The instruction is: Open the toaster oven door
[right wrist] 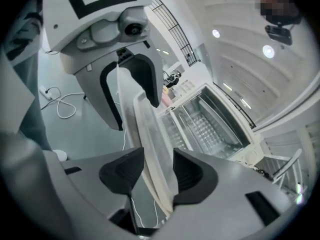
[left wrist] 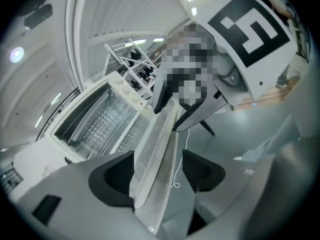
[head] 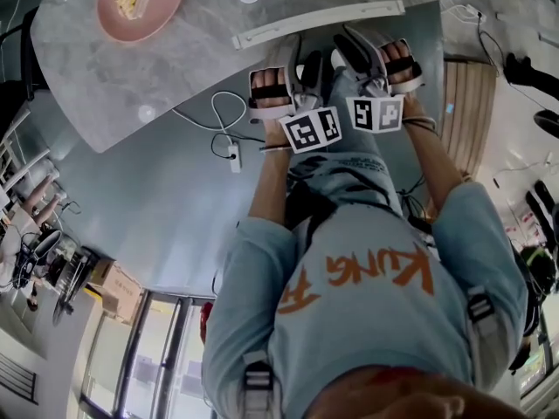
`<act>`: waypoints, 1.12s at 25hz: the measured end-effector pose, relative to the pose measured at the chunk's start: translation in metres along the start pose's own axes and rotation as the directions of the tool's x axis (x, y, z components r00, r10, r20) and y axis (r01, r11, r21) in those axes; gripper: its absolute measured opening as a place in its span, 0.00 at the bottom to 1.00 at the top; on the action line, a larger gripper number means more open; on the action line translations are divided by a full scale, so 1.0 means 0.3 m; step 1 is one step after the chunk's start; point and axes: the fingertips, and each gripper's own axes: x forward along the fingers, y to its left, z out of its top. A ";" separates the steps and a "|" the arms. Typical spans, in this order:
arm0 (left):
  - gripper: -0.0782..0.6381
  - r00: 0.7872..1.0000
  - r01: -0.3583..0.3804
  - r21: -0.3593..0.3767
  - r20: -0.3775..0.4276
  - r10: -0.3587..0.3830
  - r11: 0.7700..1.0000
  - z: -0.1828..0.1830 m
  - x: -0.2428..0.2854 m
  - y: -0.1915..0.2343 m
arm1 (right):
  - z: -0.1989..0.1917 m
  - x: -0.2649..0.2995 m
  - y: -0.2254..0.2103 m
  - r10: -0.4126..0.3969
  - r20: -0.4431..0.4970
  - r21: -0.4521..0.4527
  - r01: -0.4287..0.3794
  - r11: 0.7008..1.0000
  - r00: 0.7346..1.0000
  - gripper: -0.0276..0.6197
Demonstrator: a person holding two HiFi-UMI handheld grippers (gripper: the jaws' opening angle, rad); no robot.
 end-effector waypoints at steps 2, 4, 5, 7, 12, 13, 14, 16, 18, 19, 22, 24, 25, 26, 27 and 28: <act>0.52 0.999 -0.014 -0.116 0.029 0.017 0.993 0.021 -0.015 0.048 | 0.017 -0.009 -0.060 -0.026 -0.009 0.072 0.026 0.997 1.000 0.28; 0.50 0.998 -0.034 -0.228 0.049 0.046 0.973 0.036 -0.034 0.106 | 0.034 -0.022 -0.116 -0.046 -0.019 0.147 0.048 0.988 0.999 0.25; 0.48 0.996 -0.052 -0.278 0.054 0.070 0.959 0.040 -0.045 0.142 | 0.043 -0.026 -0.143 -0.056 -0.024 0.184 0.059 0.981 0.998 0.23; 0.41 0.990 -0.099 -0.365 0.058 0.129 0.926 0.045 -0.071 0.225 | 0.056 -0.029 -0.196 -0.071 -0.035 0.273 0.078 0.959 0.997 0.19; 0.14 0.959 -0.201 -0.525 0.066 0.275 0.827 0.053 -0.142 0.432 | 0.120 -0.022 -0.333 -0.114 -0.022 0.450 0.112 0.886 0.993 0.04; 0.12 0.951 -0.214 -0.555 0.067 0.300 0.804 0.057 -0.154 0.476 | 0.144 -0.016 -0.362 -0.117 -0.006 0.465 0.107 0.879 0.993 0.04; 0.12 0.944 -0.224 -0.586 0.067 0.322 0.779 0.062 -0.166 0.517 | 0.168 -0.012 -0.394 -0.121 0.010 0.481 0.101 0.871 0.993 0.04; 0.11 0.934 -0.221 -0.658 0.070 0.351 0.720 0.075 -0.189 0.593 | 0.210 -0.009 -0.459 -0.132 0.039 0.523 0.093 0.847 0.990 0.04; 0.11 0.925 -0.196 -0.731 0.084 0.371 0.653 0.092 -0.213 0.670 | 0.250 -0.004 -0.526 -0.146 0.063 0.570 0.084 0.818 0.987 0.04; 0.11 0.919 -0.189 -0.749 0.093 0.384 0.634 0.104 -0.226 0.711 | 0.269 -0.001 -0.563 -0.157 0.072 0.596 0.084 0.799 0.985 0.04; 0.11 0.895 -0.202 -0.755 0.116 0.430 0.624 0.145 -0.257 0.829 | 0.313 0.002 -0.695 -0.221 0.080 0.692 0.105 0.714 0.972 0.04; 0.11 0.875 -0.209 -0.767 0.130 0.466 0.606 0.174 -0.281 0.909 | 0.350 -0.004 -0.789 -0.270 0.095 0.737 0.114 0.666 0.958 0.04; 0.11 0.863 -0.213 -0.774 0.137 0.486 0.596 0.188 -0.296 0.951 | 0.371 -0.009 -0.835 -0.291 0.106 0.750 0.116 0.651 0.951 0.04; 0.11 0.851 -0.215 -0.779 0.146 0.504 0.589 0.204 -0.310 0.993 | 0.388 -0.014 -0.880 -0.311 0.113 0.763 0.118 0.636 0.943 0.04; 0.11 0.840 -0.216 -0.783 0.156 0.520 0.583 0.221 -0.322 1.037 | 0.401 -0.020 -0.925 -0.331 0.117 0.778 0.120 0.616 0.936 0.04; 0.11 0.828 -0.215 -0.789 0.165 0.535 0.576 0.239 -0.333 1.082 | 0.411 -0.027 -0.972 -0.350 0.119 0.796 0.122 0.593 0.929 0.04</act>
